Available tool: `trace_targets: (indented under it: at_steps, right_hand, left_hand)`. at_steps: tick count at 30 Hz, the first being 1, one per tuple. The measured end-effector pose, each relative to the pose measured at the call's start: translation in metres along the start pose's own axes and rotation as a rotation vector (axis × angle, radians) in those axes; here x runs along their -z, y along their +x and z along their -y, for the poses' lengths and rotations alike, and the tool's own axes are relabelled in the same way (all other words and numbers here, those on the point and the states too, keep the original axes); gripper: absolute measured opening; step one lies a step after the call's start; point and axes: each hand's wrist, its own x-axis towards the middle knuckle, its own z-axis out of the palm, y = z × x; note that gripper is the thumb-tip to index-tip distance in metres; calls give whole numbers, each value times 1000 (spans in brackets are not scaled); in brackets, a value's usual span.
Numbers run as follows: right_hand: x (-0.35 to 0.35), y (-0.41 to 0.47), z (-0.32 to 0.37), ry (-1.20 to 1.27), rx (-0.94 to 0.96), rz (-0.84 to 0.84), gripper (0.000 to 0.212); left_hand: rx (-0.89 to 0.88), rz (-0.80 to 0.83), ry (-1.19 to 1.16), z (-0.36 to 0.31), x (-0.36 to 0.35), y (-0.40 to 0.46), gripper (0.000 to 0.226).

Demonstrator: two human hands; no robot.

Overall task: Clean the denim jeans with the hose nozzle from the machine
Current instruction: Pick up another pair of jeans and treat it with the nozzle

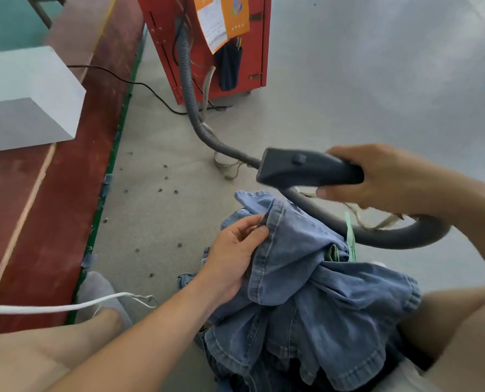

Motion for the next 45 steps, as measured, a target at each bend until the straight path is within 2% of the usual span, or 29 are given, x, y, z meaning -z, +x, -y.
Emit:
trace_targets:
  at_steps: [5,9,10,11,13,15,16,17,18,19,20,21,23,25,27,28,29,30,31,32,34,36,37,39,40,42,45]
  right_hand:
    - [18,-2,-3,86,-48,-126,14]
    - [22,-7,-9,62,-103,-101,17]
    - [22,-8,-11,47,-115,-94,17]
    - [23,-9,-13,42,-129,-93,17]
    - [23,-10,-16,54,-152,-101,19]
    - [22,-9,-17,50,-153,-89,18]
    - [21,-8,-17,44,-148,-78,16]
    - [21,-7,-16,35,-142,-66,16]
    - [20,-7,-14,26,-137,-52,16]
    - [20,-7,-13,17,-135,-34,16]
    - [20,-8,-12,9,-137,-8,16]
    - [20,-9,-12,-1,-138,25,18]
    - [23,-13,-12,-24,-139,107,25]
    - [25,-18,-15,-35,-148,190,33]
    - [26,-22,-19,-42,-151,248,35]
    - [26,-23,-21,-46,-149,261,34]
    - [26,-24,-21,-47,-148,265,32]
    - [26,-24,-22,-45,-150,262,31]
    - [26,-24,-22,-42,-153,254,30]
    - [26,-23,-22,-40,-157,245,30]
    - [26,-22,-24,-37,-158,234,30]
    - [29,-22,-26,-28,-156,245,34]
    - [31,-24,-27,-24,-149,255,38]
    - [34,-27,-28,-9,-131,282,46]
    - [34,-30,-29,-1,-132,301,49]
    - [32,-33,-29,-9,-121,349,55]
    - [29,-33,-27,-80,-83,412,56]
  left_hand:
    - [223,226,-255,-15,4,-10,43]
    - [217,465,-180,-26,-4,-21,53]
    - [152,553,-36,-28,-12,-29,57]
    - [11,618,239,-25,-22,-37,62]
    - [-420,710,976,13,-35,-56,63]
    - [-785,856,1606,62,-39,-85,51]
    - [-873,980,1889,78,-39,-99,50]
    - [-890,1072,2063,87,-35,-107,49]
    - [-859,1155,2146,88,-35,-105,47]
    - [-849,1169,2169,83,-37,-101,45]
    - [-841,1093,2130,74,-39,-100,43]
    - [-764,990,1908,69,-39,-101,40]
    - [-593,906,1360,60,-38,-105,31]
    - [-643,599,1030,40,-36,-98,22]
    - [-545,234,818,24,-29,-84,21]
    - [-432,88,823,19,-27,-76,29]
    - [-266,14,917,15,-25,-69,45]
    - [-79,22,1067,13,-25,-64,64]
    - [65,98,1215,14,-26,-63,82]
    - [157,201,1311,18,-27,-63,86]
    - [184,310,1295,27,-27,-62,53]
    - [231,273,956,29,-23,-60,14]
    - [311,251,720,26,-21,-56,7]
    - [421,210,299,12,-13,-49,21]
    - [424,194,166,4,-11,-46,23]
    - [378,147,8,-12,-5,-41,21]
    - [301,88,-35,-25,-2,-35,14]
